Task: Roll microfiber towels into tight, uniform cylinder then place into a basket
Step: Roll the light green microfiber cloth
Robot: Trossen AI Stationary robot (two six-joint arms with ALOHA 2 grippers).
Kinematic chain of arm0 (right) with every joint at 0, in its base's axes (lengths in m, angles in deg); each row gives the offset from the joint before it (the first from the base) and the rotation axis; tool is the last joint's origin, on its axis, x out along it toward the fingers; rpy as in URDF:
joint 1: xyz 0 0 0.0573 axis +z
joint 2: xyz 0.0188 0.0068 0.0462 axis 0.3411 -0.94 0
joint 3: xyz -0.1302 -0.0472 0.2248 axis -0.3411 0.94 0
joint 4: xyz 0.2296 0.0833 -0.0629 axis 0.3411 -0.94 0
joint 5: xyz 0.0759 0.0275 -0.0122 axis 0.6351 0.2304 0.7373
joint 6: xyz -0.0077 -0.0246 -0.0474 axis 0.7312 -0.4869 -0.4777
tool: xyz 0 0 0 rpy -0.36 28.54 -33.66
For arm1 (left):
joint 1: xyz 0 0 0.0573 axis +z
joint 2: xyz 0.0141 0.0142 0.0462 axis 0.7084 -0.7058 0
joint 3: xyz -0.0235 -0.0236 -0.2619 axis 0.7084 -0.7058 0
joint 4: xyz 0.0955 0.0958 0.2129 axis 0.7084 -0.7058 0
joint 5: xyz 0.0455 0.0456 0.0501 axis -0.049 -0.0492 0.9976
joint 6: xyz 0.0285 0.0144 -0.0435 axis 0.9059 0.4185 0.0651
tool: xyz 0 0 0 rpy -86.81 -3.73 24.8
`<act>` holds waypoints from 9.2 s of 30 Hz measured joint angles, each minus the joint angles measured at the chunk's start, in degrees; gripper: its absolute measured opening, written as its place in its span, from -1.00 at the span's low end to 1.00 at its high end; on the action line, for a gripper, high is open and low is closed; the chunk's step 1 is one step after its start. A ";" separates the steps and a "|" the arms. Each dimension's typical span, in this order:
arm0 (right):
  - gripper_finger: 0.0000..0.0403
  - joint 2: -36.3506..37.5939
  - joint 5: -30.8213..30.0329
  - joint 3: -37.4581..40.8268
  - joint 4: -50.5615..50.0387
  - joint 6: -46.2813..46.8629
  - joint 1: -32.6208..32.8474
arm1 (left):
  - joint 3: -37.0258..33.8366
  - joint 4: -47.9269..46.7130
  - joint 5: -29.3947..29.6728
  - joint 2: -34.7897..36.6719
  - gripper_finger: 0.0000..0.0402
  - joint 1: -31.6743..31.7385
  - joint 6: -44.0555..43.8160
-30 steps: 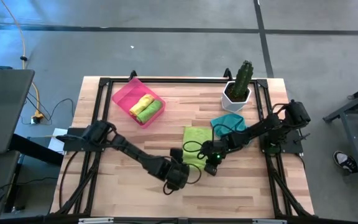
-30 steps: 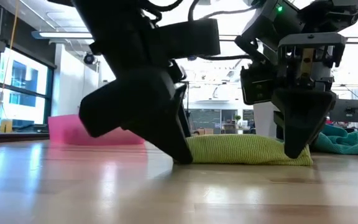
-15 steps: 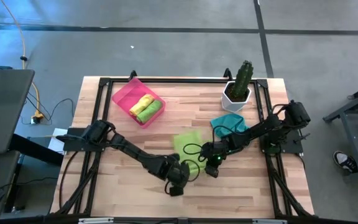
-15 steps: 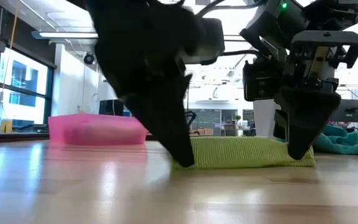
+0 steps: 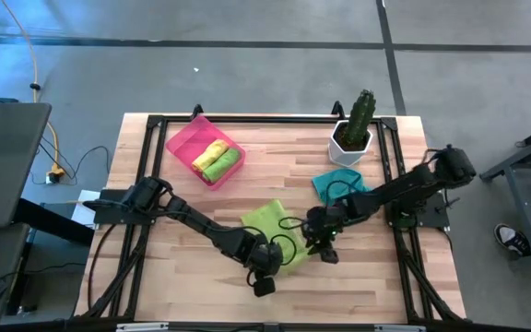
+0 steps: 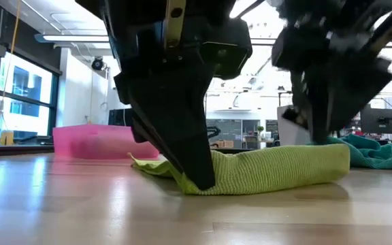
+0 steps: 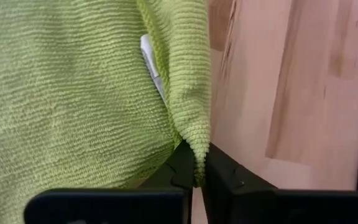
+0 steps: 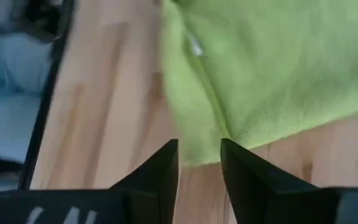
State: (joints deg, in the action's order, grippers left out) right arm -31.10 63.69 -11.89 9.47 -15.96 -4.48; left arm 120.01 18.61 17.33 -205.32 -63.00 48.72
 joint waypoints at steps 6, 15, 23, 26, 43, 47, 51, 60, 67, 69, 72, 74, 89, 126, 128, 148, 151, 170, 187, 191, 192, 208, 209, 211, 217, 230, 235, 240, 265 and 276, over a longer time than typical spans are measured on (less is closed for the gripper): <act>-0.44 5.72 -15.77 -0.11 0.32 -19.25 8.43 | -0.02 0.01 -1.88 -0.02 -0.97 0.73 -2.54; -0.44 -1.53 -27.57 -0.13 8.29 -23.19 20.77 | -0.07 0.11 -2.87 -0.02 -0.97 1.77 -2.60; -0.45 -9.57 -45.22 -0.15 10.71 -22.85 22.56 | -0.11 0.69 -3.59 -0.02 -0.97 1.93 -2.56; -0.45 -9.71 -48.91 -0.17 10.74 -23.19 22.58 | -0.11 0.95 -3.20 -0.02 -0.97 1.60 -2.52; -0.36 -9.97 -34.92 -0.18 10.36 -19.57 16.14 | -0.11 1.36 -2.87 -0.04 -0.97 1.46 -2.38; -0.19 -9.97 -33.43 -0.20 10.26 -18.60 14.87 | -0.11 1.36 -2.85 -0.04 -0.97 1.47 -2.40; -0.05 -10.30 -32.55 -0.24 10.28 -18.99 13.91 | -0.11 1.84 -2.88 -0.08 -0.97 1.47 -2.44; -0.29 -12.63 -29.44 -0.48 10.32 -14.24 13.40 | -0.32 2.71 -3.85 1.11 -0.97 1.44 -2.57; -0.93 -12.63 -28.57 -0.50 8.87 -9.25 13.39 | -0.24 0.59 -4.13 1.40 -0.90 1.56 -3.87; -0.93 -12.63 -27.26 -0.50 8.82 -8.26 13.28 | -0.22 -0.99 -4.16 1.40 -0.83 1.84 -3.67; -0.90 -12.68 -25.42 -0.50 8.87 -6.06 13.27 | -0.09 -4.11 -4.13 1.87 -0.70 2.01 -1.44; -0.93 -12.70 -24.73 -0.50 9.04 -5.17 13.31 | 0.02 -5.72 -4.11 1.96 -0.61 2.32 0.95; -0.98 -12.72 -23.29 -0.24 9.68 2.06 13.27 | -0.17 -24.28 6.89 10.62 -0.42 -0.52 7.73; -0.99 -12.81 4.36 -0.07 15.10 37.37 4.04 | -0.15 3.68 28.25 -0.87 -0.41 -6.92 24.91; -0.97 -12.81 4.39 -0.09 15.10 36.07 4.04 | 0.00 4.10 27.69 -1.13 -0.41 -6.14 24.59; -0.46 -1.40 1.46 -0.17 12.64 -5.37 7.38 | 0.13 3.02 -3.04 -1.07 -0.42 -2.16 2.75; -0.51 0.00 -8.11 -0.17 12.38 -17.79 12.26 | 0.07 3.27 -3.59 -1.12 -0.42 -1.31 -0.13; -0.57 -10.00 -29.85 -0.20 17.45 -19.91 22.60 | -0.07 4.99 -6.23 -1.20 -0.42 2.52 -3.43; -0.11 -11.45 -34.37 -0.20 18.24 -17.84 21.66 | -0.13 5.89 -8.48 -1.20 -0.42 3.17 -3.45; 0.04 -11.45 -35.26 -0.20 18.15 -21.44 21.66 | -0.13 6.04 -8.64 -1.20 -0.42 3.25 -3.44; 0.05 -11.45 -35.81 -0.20 17.92 -21.82 21.63 | -0.13 6.04 -8.64 -1.20 -0.42 3.26 -3.43; 0.05 -15.94 -38.36 -0.50 17.87 -21.76 19.09 | -0.13 6.82 -9.14 -1.27 -0.42 3.26 -3.41; 0.05 -16.00 -38.76 -0.50 17.78 -21.55 19.10 | -0.13 7.23 -9.48 -1.32 -0.42 3.28 -3.41; 0.01 -16.04 -39.37 -0.50 17.68 -20.18 19.12 | -0.13 7.81 -10.66 -1.40 -0.42 3.30 -3.40; -0.32 -16.13 -39.21 -0.50 16.37 -14.85 18.83 | -0.24 9.65 -14.33 -1.61 -0.42 3.34 -2.84; -0.93 -16.12 -35.46 -0.39 15.16 -4.08 18.06 | -0.19 4.97 -12.82 -0.31 -0.42 4.81 4.00; -0.97 -15.20 -30.34 -0.37 14.41 -0.84 15.99 | -0.22 -2.39 -6.32 3.15 -0.42 5.14 8.90; -0.99 -12.45 -22.29 -0.11 14.13 3.47 12.25 | -0.17 -11.64 0.68 7.70 -0.42 4.38 9.57; -0.98 -9.73 11.61 -0.09 11.38 38.87 -4.61 | -0.07 -1.21 21.67 5.87 -0.20 -5.40 21.61; -0.98 -9.64 11.11 -0.13 9.74 38.71 -4.61 | -0.13 -0.75 24.34 2.72 0.02 -2.87 21.87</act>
State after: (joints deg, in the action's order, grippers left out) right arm -40.74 74.80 -12.02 19.21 22.75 -9.09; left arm 119.88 17.85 41.67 -202.60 -65.87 70.59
